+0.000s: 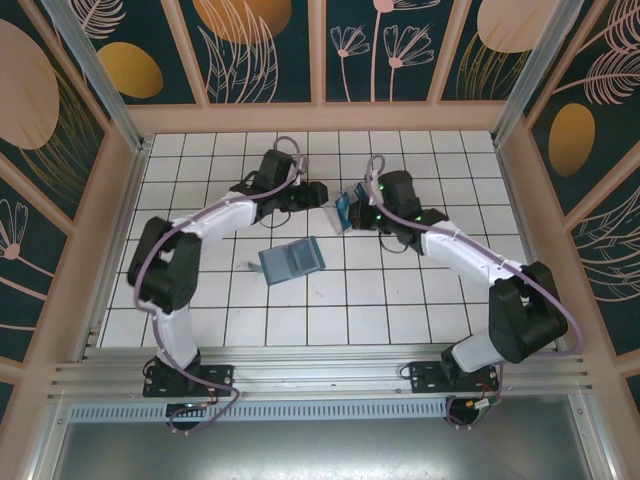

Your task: Put the credit cards into the card holder

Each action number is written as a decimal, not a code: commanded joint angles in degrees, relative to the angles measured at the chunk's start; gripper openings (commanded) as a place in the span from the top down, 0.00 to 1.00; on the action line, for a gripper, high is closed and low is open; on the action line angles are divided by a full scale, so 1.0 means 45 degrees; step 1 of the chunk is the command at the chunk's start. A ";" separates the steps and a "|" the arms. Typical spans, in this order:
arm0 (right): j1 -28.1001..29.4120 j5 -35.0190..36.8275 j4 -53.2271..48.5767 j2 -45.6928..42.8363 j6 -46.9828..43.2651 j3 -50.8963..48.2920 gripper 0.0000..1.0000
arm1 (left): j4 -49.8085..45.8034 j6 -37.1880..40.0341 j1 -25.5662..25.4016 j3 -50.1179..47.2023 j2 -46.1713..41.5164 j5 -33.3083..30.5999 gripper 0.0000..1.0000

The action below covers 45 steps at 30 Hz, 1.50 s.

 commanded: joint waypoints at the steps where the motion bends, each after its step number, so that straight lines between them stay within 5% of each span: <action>1: 0.1151 -0.0232 0.2188 0.0019 0.1341 -0.0969 0.92 | -0.0272 0.0115 0.0327 -0.2118 -0.1759 -0.1110 0.46; 7: 0.2464 -0.0528 0.5000 0.1433 0.2935 -0.2270 0.92 | -0.0531 -0.0094 0.0761 -0.6020 -0.4833 -0.2333 0.47; 16: 0.3220 -0.1192 0.7108 0.3634 0.3823 -0.2002 0.92 | -0.0796 -0.0068 0.1472 -0.9084 -0.6000 -0.2897 0.52; 28: 0.3232 -0.1499 0.7178 0.4737 0.3979 -0.1605 0.93 | -0.0038 0.0014 0.1551 -0.9772 -0.5255 -0.2939 0.63; 45: 0.3168 -0.1621 0.7339 0.5655 0.4585 -0.1156 0.93 | 0.0242 0.0171 0.1551 -0.9674 -0.4655 -0.2469 0.64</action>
